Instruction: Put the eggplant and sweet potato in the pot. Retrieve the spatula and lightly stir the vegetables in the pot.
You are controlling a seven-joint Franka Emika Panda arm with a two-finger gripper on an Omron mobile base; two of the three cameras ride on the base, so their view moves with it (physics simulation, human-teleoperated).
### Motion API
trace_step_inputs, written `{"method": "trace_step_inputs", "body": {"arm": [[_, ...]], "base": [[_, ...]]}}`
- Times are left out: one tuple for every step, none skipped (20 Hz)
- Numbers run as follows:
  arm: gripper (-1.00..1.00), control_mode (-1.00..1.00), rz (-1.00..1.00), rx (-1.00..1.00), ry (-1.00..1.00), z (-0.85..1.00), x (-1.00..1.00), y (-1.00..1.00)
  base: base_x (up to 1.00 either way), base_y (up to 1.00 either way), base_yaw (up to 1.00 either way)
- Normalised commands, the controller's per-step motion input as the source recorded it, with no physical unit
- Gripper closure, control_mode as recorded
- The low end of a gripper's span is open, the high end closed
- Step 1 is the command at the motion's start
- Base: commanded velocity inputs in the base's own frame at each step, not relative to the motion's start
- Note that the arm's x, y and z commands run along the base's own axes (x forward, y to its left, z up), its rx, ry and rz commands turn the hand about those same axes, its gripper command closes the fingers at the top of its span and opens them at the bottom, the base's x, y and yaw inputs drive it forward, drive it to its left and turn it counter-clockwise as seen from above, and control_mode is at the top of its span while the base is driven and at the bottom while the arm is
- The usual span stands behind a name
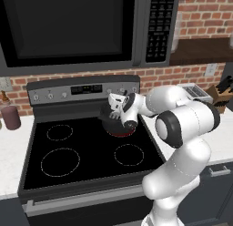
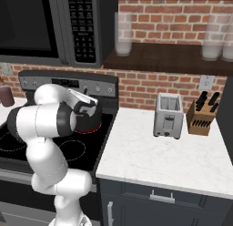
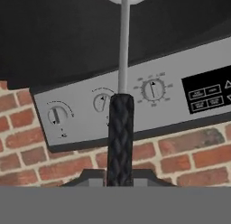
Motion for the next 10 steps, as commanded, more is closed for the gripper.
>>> {"method": "trace_step_inputs", "body": {"arm": [[1.00,-1.00,0.00,-0.17,-0.07,-0.78,0.15,0.18],[1.00,-1.00,0.00,-0.15,-0.06,-0.72,0.17,0.16],[1.00,-1.00,0.00,-0.14,-0.03,-0.71,0.25,0.17],[1.00,-1.00,0.00,-0.10,0.00,-0.64,0.34,0.14],[1.00,-1.00,0.00,-0.07,0.00,-0.59,0.39,0.12],[1.00,-1.00,0.00,-0.04,0.00,-0.54,0.40,0.08],[1.00,-1.00,0.00,-0.03,0.00,-0.53,0.36,0.08],[1.00,-1.00,0.00,-0.02,0.00,-0.53,0.34,0.07],[1.00,-1.00,0.00,0.00,-0.06,-0.45,0.26,0.04],[1.00,-1.00,0.00,0.00,-0.13,-0.30,0.19,0.00]], "base": [[0.00,0.00,0.00],[0.00,0.00,0.00],[0.00,0.00,0.00],[0.00,0.00,0.00],[0.00,0.00,0.00],[0.00,0.00,0.00],[0.00,0.00,0.00],[0.00,0.00,0.00],[0.00,0.00,0.00],[0.00,0.00,0.00]]}}
